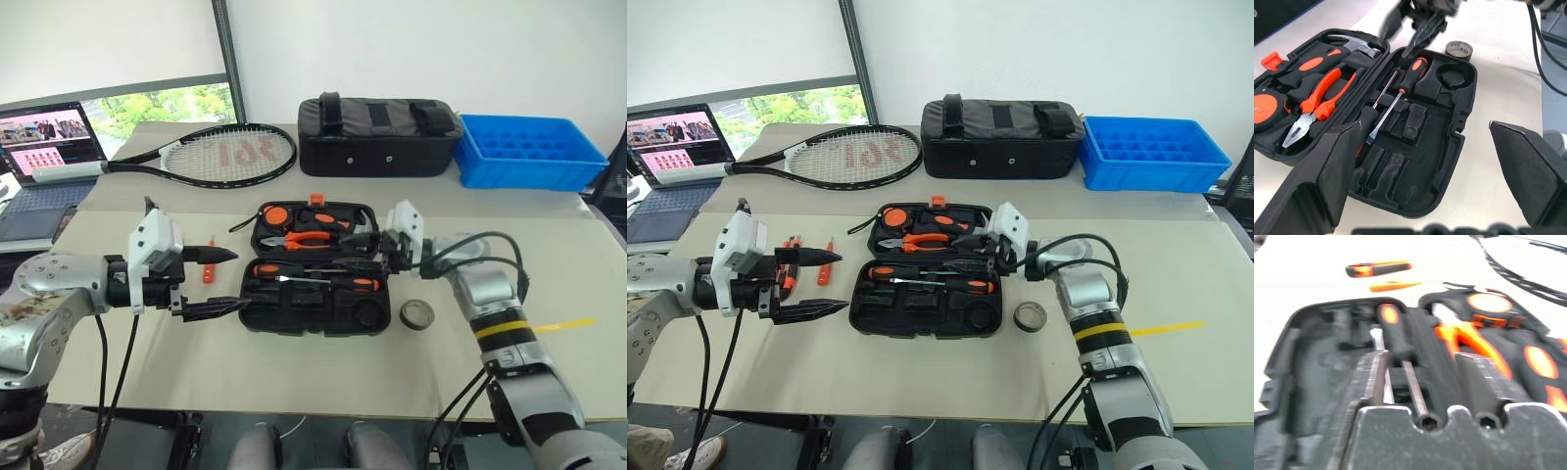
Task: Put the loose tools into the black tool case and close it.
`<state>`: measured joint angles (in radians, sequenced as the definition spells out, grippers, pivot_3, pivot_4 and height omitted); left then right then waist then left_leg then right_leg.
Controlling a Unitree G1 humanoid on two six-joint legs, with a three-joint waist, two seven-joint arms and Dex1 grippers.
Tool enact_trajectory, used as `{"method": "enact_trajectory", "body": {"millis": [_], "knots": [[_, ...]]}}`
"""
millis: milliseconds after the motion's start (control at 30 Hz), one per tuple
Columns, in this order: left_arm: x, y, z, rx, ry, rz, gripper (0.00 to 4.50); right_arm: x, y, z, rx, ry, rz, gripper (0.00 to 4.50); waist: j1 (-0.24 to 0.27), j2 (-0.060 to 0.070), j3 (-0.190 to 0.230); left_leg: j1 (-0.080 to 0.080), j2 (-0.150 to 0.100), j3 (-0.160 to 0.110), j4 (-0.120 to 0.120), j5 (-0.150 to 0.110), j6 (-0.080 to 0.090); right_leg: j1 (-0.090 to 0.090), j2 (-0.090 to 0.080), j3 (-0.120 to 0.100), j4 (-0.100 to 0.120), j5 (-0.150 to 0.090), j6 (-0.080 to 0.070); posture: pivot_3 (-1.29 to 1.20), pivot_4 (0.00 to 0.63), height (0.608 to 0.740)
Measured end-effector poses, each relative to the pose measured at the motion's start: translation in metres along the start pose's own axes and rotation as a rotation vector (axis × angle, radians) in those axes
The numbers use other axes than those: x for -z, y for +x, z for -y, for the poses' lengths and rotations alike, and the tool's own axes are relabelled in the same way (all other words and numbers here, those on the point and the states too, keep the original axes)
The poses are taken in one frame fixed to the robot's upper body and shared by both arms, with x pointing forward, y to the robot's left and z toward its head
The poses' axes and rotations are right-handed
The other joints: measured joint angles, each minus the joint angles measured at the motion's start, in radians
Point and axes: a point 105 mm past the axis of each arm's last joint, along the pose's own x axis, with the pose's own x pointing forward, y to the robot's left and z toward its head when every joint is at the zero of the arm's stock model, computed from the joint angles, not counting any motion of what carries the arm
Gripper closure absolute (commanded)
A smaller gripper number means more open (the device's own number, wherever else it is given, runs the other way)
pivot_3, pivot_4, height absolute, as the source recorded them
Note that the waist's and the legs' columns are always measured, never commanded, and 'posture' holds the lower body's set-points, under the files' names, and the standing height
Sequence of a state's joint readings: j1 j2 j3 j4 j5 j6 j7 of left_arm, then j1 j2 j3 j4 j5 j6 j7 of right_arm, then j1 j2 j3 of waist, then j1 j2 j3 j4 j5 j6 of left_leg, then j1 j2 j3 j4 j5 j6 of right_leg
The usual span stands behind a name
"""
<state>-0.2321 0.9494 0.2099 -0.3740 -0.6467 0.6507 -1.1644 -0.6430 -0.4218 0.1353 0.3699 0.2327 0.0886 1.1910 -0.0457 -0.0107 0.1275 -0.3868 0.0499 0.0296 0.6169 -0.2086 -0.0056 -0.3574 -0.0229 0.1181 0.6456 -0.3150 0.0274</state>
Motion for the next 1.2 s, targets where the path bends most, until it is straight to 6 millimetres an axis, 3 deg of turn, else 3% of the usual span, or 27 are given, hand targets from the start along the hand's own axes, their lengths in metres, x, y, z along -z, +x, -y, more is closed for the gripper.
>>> {"method": "enact_trajectory", "body": {"millis": [100, 133, 367, 733, 933, 1133, 1200], "knots": [[0.000, -0.001, 0.001, 0.011, 0.000, -0.009, 0.00, 0.006, 0.000, 0.000, 0.002, -0.007, -0.009, 4.37, 0.000, 0.000, 0.000, 0.000, 0.000, 0.000, 0.000, 0.000, 0.000, 0.000, 0.000, 0.000, 0.000, 0.000, 0.000, 0.00, 0.150, 0.708], [0.000, -0.002, 0.001, 0.014, 0.001, -0.012, 0.00, 0.009, 0.000, 0.001, 0.005, -0.003, -0.016, 4.48, 0.000, 0.000, 0.000, 0.000, 0.000, 0.000, 0.000, 0.000, 0.000, 0.000, 0.000, 0.000, 0.000, 0.000, 0.000, 0.00, 0.150, 0.708], [0.001, -0.003, 0.001, 0.018, 0.005, -0.027, 0.00, 0.035, 0.003, -0.004, -0.018, -0.020, -0.128, 4.48, -0.002, 0.000, 0.000, 0.001, 0.000, 0.000, 0.000, 0.000, 0.000, 0.000, 0.000, 0.000, 0.000, 0.000, 0.000, 0.00, 0.150, 0.708], [0.005, -0.004, 0.000, 0.007, -0.006, -0.041, 0.00, 0.039, 0.008, -0.002, -0.056, -0.164, -0.255, 4.48, -0.001, -0.002, -0.001, 0.007, 0.000, 0.000, 0.000, 0.000, 0.000, 0.005, 0.000, 0.000, 0.000, 0.000, 0.000, 0.00, 0.150, 0.708], [0.012, -0.006, -0.005, -0.036, -0.026, -0.029, 0.00, 0.036, 0.009, -0.002, -0.036, -0.182, -0.237, 4.48, -0.001, -0.002, -0.001, 0.007, 0.000, 0.001, 0.000, 0.000, 0.000, 0.005, 0.000, 0.000, 0.001, 0.000, 0.000, 0.00, 0.150, 0.708], [0.033, -0.007, -0.025, -0.220, -0.073, -0.035, 0.00, 0.023, -0.001, 0.005, 0.028, -0.077, -0.103, 4.48, 0.000, -0.002, 0.000, 0.003, 0.000, 0.000, 0.000, 0.000, 0.000, 0.002, 0.000, 0.000, 0.001, 0.000, -0.001, 0.00, 0.150, 0.708], [0.039, -0.009, -0.035, -0.305, -0.063, -0.049, 0.00, 0.011, -0.005, 0.008, 0.044, -0.057, -0.045, 3.91, 0.000, -0.002, 0.000, 0.003, 0.001, 0.000, -0.001, 0.000, 0.000, 0.002, 0.000, 0.000, 0.001, 0.000, -0.001, 0.00, 0.150, 0.708]]}}
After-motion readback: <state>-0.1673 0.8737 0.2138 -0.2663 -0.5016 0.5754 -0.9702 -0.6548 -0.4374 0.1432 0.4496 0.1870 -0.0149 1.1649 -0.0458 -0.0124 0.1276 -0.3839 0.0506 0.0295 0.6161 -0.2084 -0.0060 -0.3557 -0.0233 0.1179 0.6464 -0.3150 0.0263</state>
